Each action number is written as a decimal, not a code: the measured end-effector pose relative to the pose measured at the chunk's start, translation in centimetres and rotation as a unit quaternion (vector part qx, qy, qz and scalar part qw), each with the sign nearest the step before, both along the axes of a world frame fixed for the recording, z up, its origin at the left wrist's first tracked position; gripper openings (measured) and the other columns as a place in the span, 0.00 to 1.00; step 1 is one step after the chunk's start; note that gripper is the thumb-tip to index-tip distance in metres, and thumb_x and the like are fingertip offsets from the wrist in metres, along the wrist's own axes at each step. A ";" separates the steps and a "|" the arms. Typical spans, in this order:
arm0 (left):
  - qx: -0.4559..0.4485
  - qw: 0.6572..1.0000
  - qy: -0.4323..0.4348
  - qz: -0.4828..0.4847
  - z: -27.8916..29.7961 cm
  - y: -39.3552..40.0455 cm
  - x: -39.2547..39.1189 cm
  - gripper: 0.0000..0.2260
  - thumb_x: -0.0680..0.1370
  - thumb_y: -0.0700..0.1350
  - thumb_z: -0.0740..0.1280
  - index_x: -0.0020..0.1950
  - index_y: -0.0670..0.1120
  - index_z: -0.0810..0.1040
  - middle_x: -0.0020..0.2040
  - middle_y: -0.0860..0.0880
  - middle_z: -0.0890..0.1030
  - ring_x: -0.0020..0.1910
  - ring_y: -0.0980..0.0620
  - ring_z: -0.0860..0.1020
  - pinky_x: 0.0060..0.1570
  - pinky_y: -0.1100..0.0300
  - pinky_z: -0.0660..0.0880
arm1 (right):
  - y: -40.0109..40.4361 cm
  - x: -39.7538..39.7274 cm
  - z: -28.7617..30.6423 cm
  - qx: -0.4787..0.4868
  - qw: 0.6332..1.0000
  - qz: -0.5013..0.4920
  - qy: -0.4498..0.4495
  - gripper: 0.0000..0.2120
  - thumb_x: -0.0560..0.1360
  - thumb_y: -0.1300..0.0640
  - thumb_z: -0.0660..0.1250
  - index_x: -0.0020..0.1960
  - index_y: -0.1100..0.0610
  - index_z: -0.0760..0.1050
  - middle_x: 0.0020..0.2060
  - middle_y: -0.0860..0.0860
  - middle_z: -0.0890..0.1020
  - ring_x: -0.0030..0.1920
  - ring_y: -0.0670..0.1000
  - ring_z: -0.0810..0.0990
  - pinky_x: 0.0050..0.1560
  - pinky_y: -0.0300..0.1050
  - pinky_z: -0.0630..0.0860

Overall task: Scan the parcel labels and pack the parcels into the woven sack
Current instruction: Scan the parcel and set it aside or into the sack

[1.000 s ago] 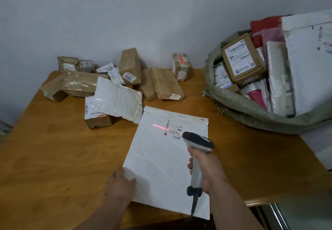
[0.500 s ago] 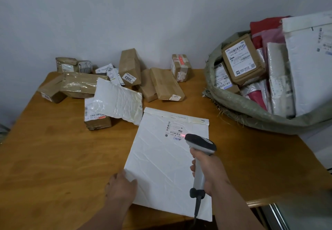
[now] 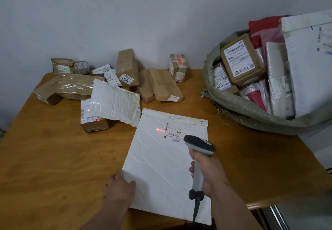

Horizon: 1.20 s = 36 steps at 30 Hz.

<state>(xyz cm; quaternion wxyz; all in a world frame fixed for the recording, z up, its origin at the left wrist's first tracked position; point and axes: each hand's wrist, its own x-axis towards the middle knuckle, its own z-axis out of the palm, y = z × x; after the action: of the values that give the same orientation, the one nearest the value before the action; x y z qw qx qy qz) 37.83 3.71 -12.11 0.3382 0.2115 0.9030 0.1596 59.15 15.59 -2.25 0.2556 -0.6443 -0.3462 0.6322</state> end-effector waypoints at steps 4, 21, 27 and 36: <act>-0.004 1.000 0.004 -0.001 0.2 0.2 0.1 0.30 0.79 0.54 0.65 0.78 0.48 0.61 0.74 0.45 0.66 0.73 0.40 0.63 0.72 0.42 0.64 | 0.0 0.0 -0.2 -0.010 1.000 0.006 -0.002 0.13 0.74 0.48 0.75 0.50 0.56 0.78 0.40 0.55 0.81 0.41 0.52 0.81 0.48 0.51 0.80; -0.016 0.998 -0.028 0.045 0.4 2.4 -0.3 0.24 0.80 0.49 0.65 0.74 0.43 0.68 0.68 0.41 0.73 0.68 0.39 0.70 0.68 0.44 0.68 | 0.8 1.8 -3.7 -0.061 0.992 -0.034 -0.106 0.12 0.74 0.50 0.75 0.47 0.58 0.76 0.40 0.58 0.82 0.40 0.55 0.81 0.47 0.53 0.80; 0.081 0.988 -0.078 0.105 1.5 2.8 0.6 0.18 0.79 0.45 0.67 0.66 0.37 0.74 0.59 0.37 0.79 0.57 0.35 0.77 0.60 0.45 0.74 | 0.0 1.6 -4.9 -0.118 0.985 -0.003 -0.124 0.13 0.71 0.54 0.78 0.47 0.57 0.77 0.45 0.57 0.83 0.37 0.54 0.84 0.36 0.46 0.78; 0.255 0.960 -0.027 0.108 7.5 3.1 3.5 0.07 0.82 0.43 0.62 0.58 0.48 0.78 0.45 0.47 0.82 0.44 0.46 0.80 0.44 0.50 0.78 | 1.2 1.3 -0.9 -0.113 0.993 -0.012 0.027 0.10 0.73 0.55 0.76 0.50 0.52 0.77 0.48 0.50 0.81 0.43 0.56 0.85 0.43 0.48 0.79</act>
<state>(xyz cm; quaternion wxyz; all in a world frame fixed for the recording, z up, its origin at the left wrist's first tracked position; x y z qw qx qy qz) 41.29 6.76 -4.58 0.2780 0.1876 0.8403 0.4259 60.48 16.82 -3.19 0.1979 -0.6555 -0.2577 0.6817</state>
